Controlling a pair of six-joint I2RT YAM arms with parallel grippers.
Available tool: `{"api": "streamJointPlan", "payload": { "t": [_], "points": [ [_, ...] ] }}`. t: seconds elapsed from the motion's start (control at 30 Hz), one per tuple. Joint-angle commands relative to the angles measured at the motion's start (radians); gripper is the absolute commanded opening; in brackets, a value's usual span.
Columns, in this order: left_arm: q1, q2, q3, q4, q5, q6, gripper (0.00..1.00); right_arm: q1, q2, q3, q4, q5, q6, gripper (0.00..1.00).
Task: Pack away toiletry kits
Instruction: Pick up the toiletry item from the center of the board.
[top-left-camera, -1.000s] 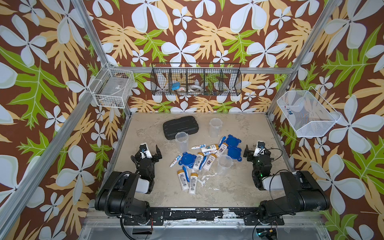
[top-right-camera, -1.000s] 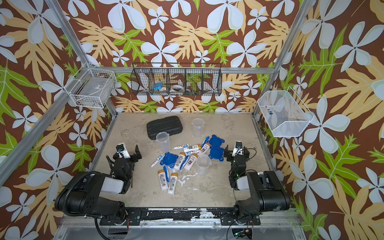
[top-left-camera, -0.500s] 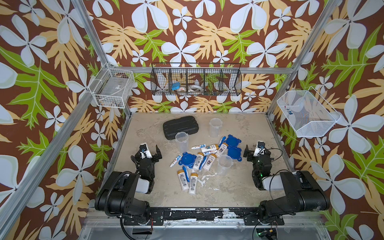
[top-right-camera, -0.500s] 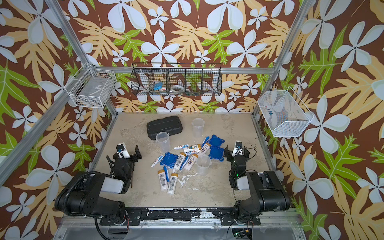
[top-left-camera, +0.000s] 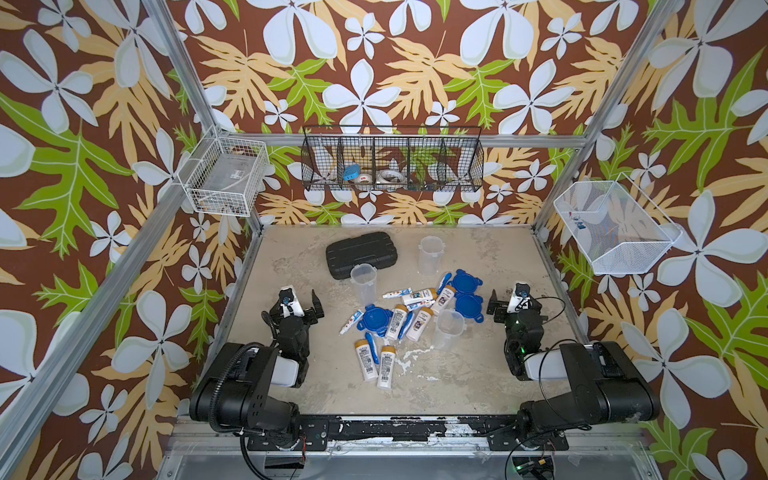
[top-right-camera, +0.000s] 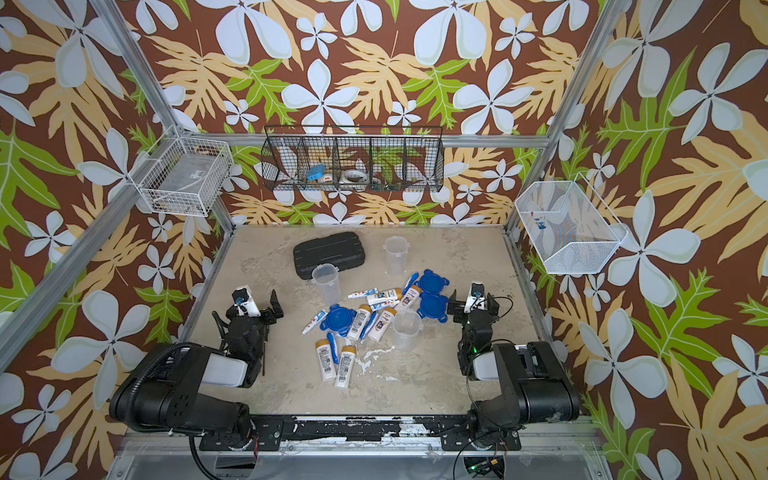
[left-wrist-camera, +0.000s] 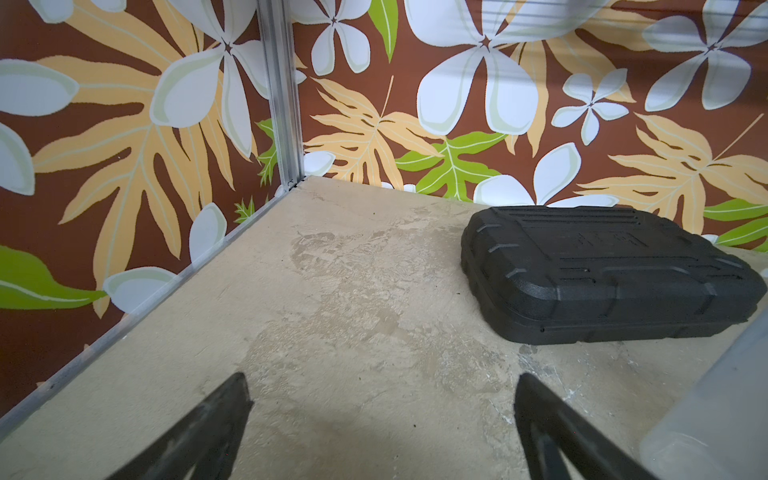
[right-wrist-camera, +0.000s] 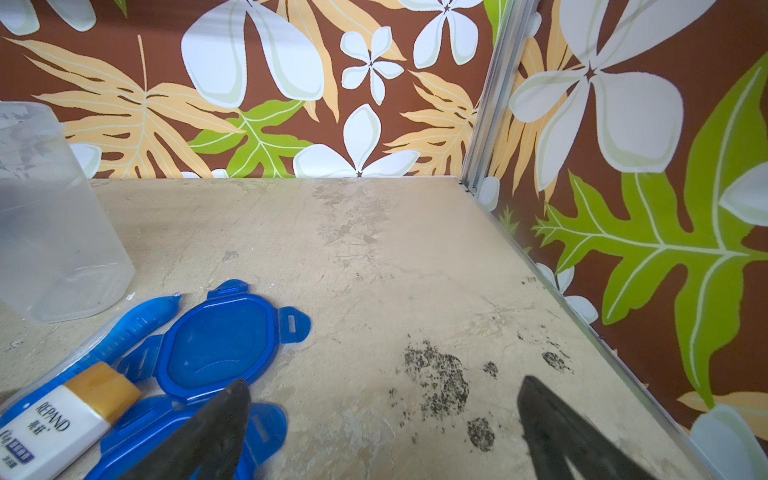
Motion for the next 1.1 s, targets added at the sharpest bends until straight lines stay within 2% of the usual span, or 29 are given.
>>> {"api": "streamJointPlan", "payload": {
  "t": [0.0, 0.2, 0.23, 0.27, 0.3, 0.33, 0.37, 0.4, 0.43, 0.5, 0.6, 0.7, 0.83, 0.9, 0.97, 1.07],
  "points": [
    [-0.002, -0.002, 0.001, 0.045, -0.009, 0.003, 1.0, -0.001, 0.002, 0.005, 0.026, 0.016, 0.006, 1.0],
    [-0.002, -0.01, 0.0, 0.048, -0.017, 0.009, 1.0, -0.001, -0.004, -0.001, 0.03, 0.016, 0.006, 1.0],
    [-0.001, -0.038, 0.01, 0.002, -0.034, -0.004, 1.0, -0.001, -0.006, -0.002, 0.04, 0.02, 0.001, 1.0],
    [-0.001, -0.074, 0.004, -0.037, -0.021, -0.012, 1.0, 0.001, -0.029, 0.019, -0.001, 0.043, 0.008, 1.0],
    [-0.011, -0.094, -0.002, -0.011, -0.066, 0.0, 1.0, 0.001, -0.068, 0.056, -0.108, 0.058, 0.016, 1.0],
    [-0.037, -0.144, 0.026, -0.11, -0.19, -0.027, 1.0, 0.002, -0.113, 0.098, -0.232, 0.068, 0.026, 1.0],
    [-0.052, -0.214, 0.057, -0.251, -0.247, -0.061, 1.0, 0.003, -0.147, 0.136, -0.318, 0.067, 0.027, 1.0],
    [-0.057, -0.264, 0.07, -0.311, -0.241, -0.064, 1.0, 0.004, -0.177, 0.154, -0.373, 0.056, 0.038, 1.0],
    [-0.061, -0.324, 0.084, -0.373, -0.212, -0.074, 1.0, 0.003, -0.22, 0.178, -0.451, 0.05, 0.064, 1.0],
    [-0.062, -0.448, 0.152, -0.616, -0.154, -0.154, 1.0, 0.004, -0.302, 0.229, -0.62, 0.047, 0.126, 1.0],
    [-0.063, -0.636, 0.239, -1.003, -0.102, -0.355, 1.0, 0.005, -0.401, 0.345, -0.926, 0.078, 0.236, 1.0],
    [-0.064, -0.772, 0.336, -1.324, 0.031, -0.503, 1.0, 0.005, -0.44, 0.483, -1.248, 0.046, 0.333, 1.0],
    [-0.063, -0.8, 0.429, -1.614, 0.265, -0.581, 1.0, 0.027, -0.481, 0.588, -1.526, -0.081, 0.412, 1.0],
    [-0.086, -0.788, 0.451, -1.673, 0.395, -0.582, 1.0, 0.053, -0.497, 0.631, -1.63, -0.109, 0.418, 1.0],
    [-0.175, -0.765, 0.482, -1.715, 0.448, -0.607, 1.0, 0.067, -0.519, 0.671, -1.704, -0.167, 0.408, 1.0],
    [-0.312, -0.703, 0.531, -1.797, 0.445, -0.662, 1.0, 0.067, -0.557, 0.704, -1.792, -0.255, 0.398, 1.0]
  ]
}}
